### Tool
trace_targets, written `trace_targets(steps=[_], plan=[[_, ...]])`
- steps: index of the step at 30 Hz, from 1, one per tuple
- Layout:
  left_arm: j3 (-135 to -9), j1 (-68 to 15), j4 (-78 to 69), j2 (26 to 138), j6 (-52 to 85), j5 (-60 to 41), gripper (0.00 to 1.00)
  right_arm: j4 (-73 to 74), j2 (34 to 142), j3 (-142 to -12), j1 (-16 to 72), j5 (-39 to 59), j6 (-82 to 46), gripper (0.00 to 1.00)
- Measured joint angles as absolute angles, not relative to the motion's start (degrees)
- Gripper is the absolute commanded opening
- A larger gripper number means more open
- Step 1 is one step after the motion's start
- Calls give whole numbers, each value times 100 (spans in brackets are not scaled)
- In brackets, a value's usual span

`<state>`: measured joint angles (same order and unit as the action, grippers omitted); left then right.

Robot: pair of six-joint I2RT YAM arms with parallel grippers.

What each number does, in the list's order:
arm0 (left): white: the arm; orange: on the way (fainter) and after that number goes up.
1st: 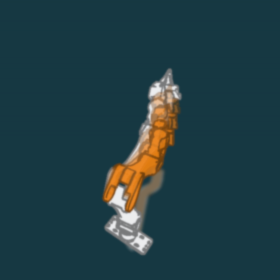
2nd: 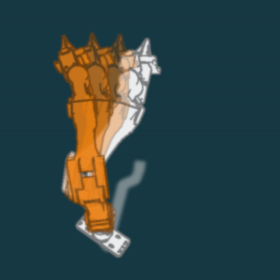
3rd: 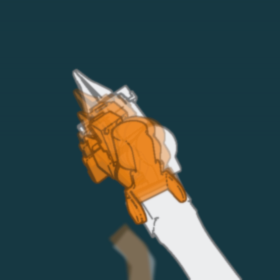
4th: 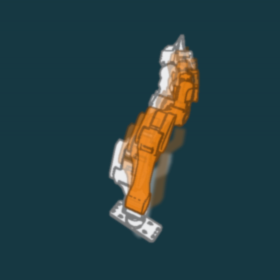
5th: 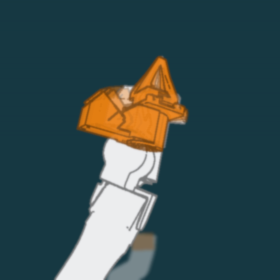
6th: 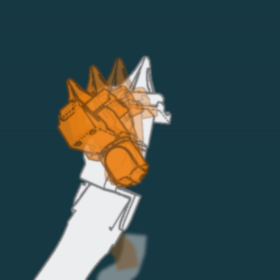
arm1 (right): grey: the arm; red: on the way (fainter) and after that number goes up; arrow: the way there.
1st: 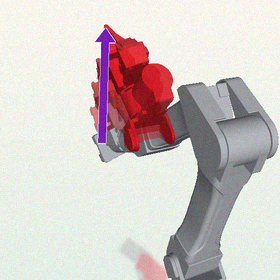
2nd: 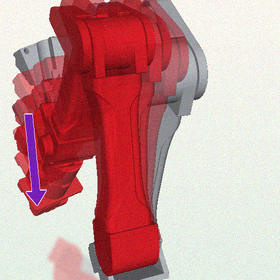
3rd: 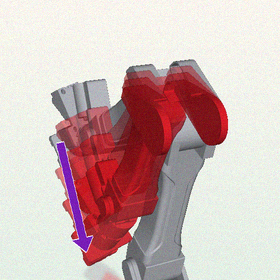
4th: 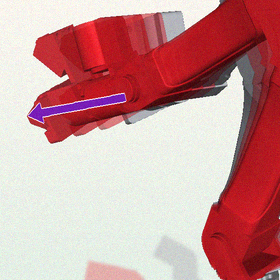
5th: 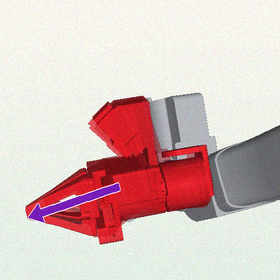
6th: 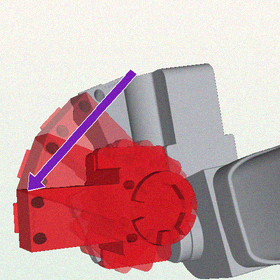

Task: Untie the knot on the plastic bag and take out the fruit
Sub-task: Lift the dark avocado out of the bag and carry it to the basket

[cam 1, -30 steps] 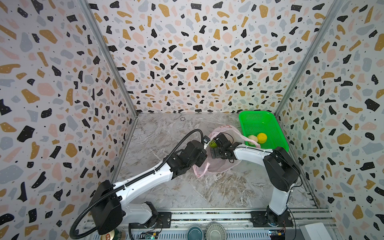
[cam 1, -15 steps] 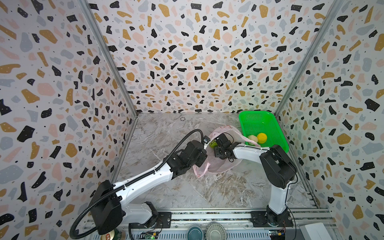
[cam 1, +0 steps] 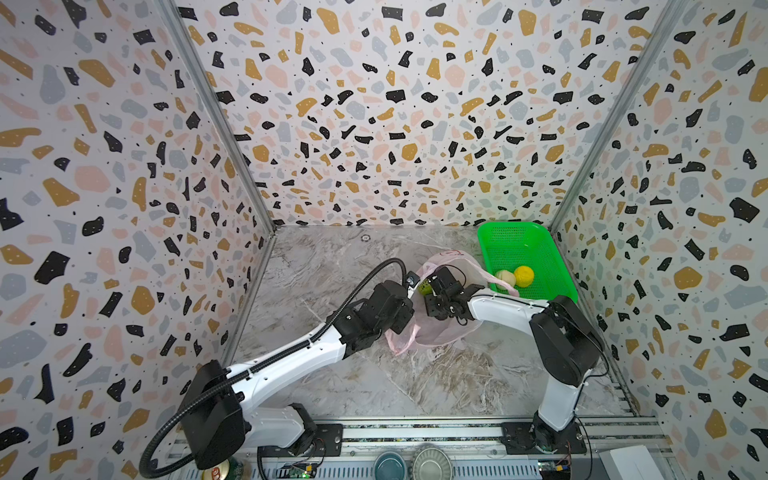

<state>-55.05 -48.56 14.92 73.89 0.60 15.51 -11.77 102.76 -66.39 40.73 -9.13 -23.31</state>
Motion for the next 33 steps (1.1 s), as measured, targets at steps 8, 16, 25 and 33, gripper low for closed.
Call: trace_targets(steps=[8, 16, 25, 33], plan=[[-5505, -4856, 1494, 7391, 56, 1599, 0, -1662, 9192, -6549, 4418, -499, -2375, 43], [-5505, -4856, 1494, 7397, 36, 1719, 0, -2591, 8442, -6768, 4584, -167, -2447, 43], [-5505, -4856, 1500, 7448, -3, 1826, 0, -3682, 8084, -8165, 4580, 27, -2366, 43], [-5505, -4856, 1538, 7448, -5, 1852, 0, -4248, 8016, -9286, 3990, 303, -2167, 43]])
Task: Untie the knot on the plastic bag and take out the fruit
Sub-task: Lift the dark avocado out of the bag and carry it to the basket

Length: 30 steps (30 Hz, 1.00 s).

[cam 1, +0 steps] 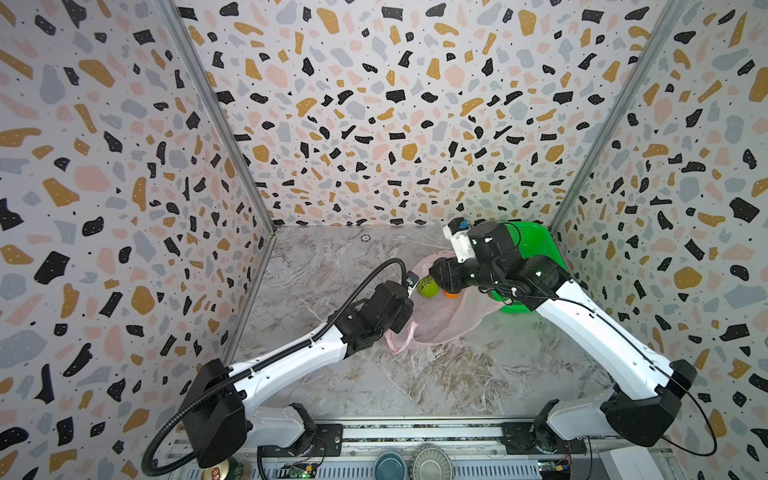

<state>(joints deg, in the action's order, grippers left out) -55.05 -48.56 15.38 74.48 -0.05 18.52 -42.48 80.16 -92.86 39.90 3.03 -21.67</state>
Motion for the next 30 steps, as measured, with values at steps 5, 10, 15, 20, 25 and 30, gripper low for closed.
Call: trace_targets(steps=[5, 10, 15, 20, 25, 30], plan=[[-5505, -4856, 1538, 7448, -5, 1852, 0, -4219, 7896, -9424, 2923, 539, -2051, 43], [-5505, -4856, 1538, 7448, -5, 1855, 0, -3911, 7769, -9137, 1732, 775, -1935, 43], [-5505, -4856, 1540, 7448, -5, 1857, 0, -3371, 7723, -8344, 646, 923, -1769, 43], [-5505, -4856, 1542, 7448, -5, 1857, 0, -2724, 7977, -7437, -154, 838, -1623, 43], [-5505, -4856, 1542, 7448, -5, 1855, 0, -2036, 8600, -6777, -469, 569, -1466, 43], [-5505, -4856, 1540, 7448, -5, 1855, 0, -1586, 8995, -6267, -580, 370, -1446, 43]])
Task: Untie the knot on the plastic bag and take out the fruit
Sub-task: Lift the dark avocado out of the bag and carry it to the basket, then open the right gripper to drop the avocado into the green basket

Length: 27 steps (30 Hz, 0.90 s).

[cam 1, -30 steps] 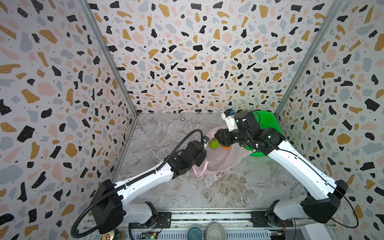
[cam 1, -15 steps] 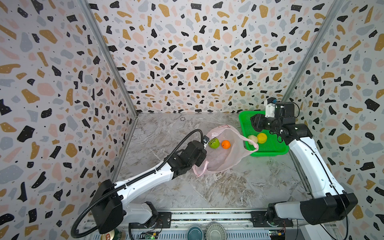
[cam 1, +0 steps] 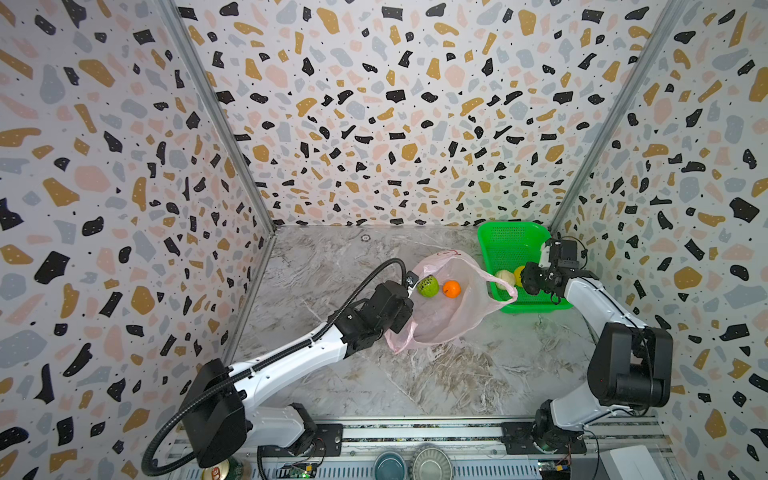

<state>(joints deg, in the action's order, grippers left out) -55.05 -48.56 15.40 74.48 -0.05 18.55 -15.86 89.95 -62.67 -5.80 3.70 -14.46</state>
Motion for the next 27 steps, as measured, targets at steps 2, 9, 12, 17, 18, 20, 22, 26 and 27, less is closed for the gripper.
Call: trace_targets(steps=[2, 9, 12, 17, 18, 20, 22, 26, 27], plan=[[-5505, -4856, 1540, 7448, -5, 1855, 0, -1450, 9098, -6204, -591, 266, -1448, 43], [-5505, -4856, 1540, 7437, -5, 1852, 0, -1153, 9207, -6171, -604, 19, -1490, 66], [-5505, -4856, 1538, 7426, -8, 1852, 0, -1111, 9236, -6171, -604, -34, -1492, 72], [-5505, -4856, 1538, 7426, -8, 1852, 0, -1111, 9271, -6171, -604, -69, -1498, 77], [-5505, -4856, 1538, 7426, -5, 1852, 0, -1111, 9271, -6171, -604, -67, -1498, 78], [-5505, -4856, 1538, 7426, -8, 1852, 0, -1120, 9271, -6178, -604, -64, -1498, 79], [-5505, -4856, 1538, 7426, -14, 1852, 0, -1173, 9262, -6198, -604, -51, -1500, 81], [-5505, -4856, 1538, 7426, -30, 1852, 0, -1372, 9205, -6311, -604, 89, -1498, 89], [-5505, -4856, 1538, 7426, -32, 1852, 0, -1426, 9159, -6364, -604, 148, -1498, 91]])
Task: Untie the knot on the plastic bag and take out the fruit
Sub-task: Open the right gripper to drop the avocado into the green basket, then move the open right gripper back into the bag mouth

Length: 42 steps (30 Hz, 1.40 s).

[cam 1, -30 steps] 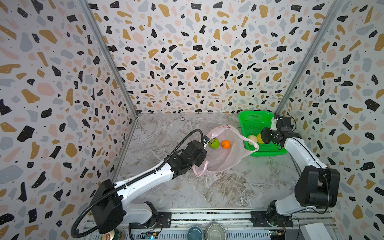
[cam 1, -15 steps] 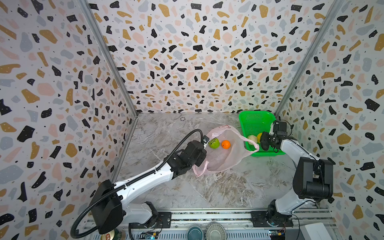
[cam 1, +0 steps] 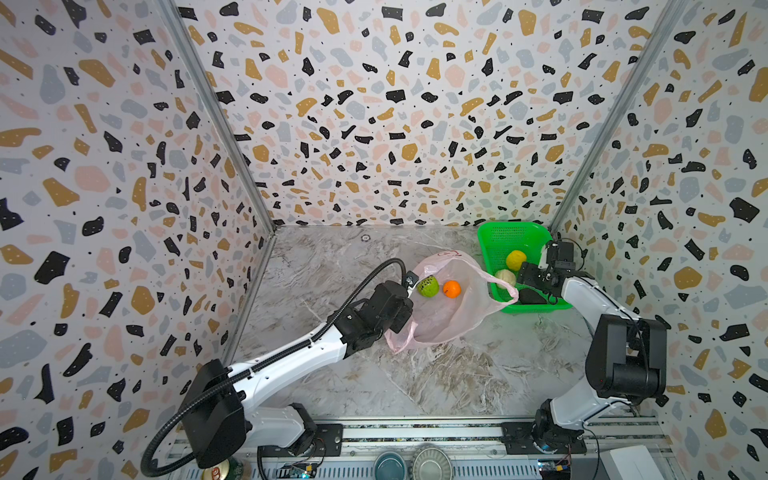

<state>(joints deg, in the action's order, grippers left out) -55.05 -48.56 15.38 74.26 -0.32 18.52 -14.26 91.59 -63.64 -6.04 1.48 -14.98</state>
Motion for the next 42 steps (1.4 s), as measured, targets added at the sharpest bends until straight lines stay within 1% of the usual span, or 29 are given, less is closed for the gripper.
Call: trace_targets(steps=[4, 6, 14, 17, 23, 29, 34, 37, 42], plan=[[-5505, -4856, 1538, 7426, -43, 1852, 0, -1730, 8759, -6602, -604, 473, -1494, 98], [-5505, -4856, 1538, 7426, -43, 1852, 0, -1844, 8482, -6748, -602, 694, -1503, 100], [-5505, -4856, 1538, 7426, -45, 1852, 0, -2191, 7693, -7365, -484, 1769, -1533, 100], [-5505, -4856, 1540, 7426, -45, 1852, 0, -2453, 7568, -7625, -64, 1968, -1505, 100], [-5505, -4856, 1540, 7426, -45, 1852, 0, -2880, 7249, -7996, 1240, 2163, -1535, 100], [-5505, -4856, 1540, 7426, -45, 1855, 0, -3197, 7032, -8215, 2698, 1787, -1715, 99], [-5505, -4856, 1542, 7426, -49, 1859, 0, -3304, 7028, -8051, 3933, 1048, -1789, 100], [-5507, -4856, 1542, 7426, -54, 1859, 0, -3264, 7008, -7666, 4440, 600, -1780, 100], [-5507, -4856, 1538, 7446, -86, 1905, 0, -3151, 7052, -6785, 4851, 1, -1726, 96]])
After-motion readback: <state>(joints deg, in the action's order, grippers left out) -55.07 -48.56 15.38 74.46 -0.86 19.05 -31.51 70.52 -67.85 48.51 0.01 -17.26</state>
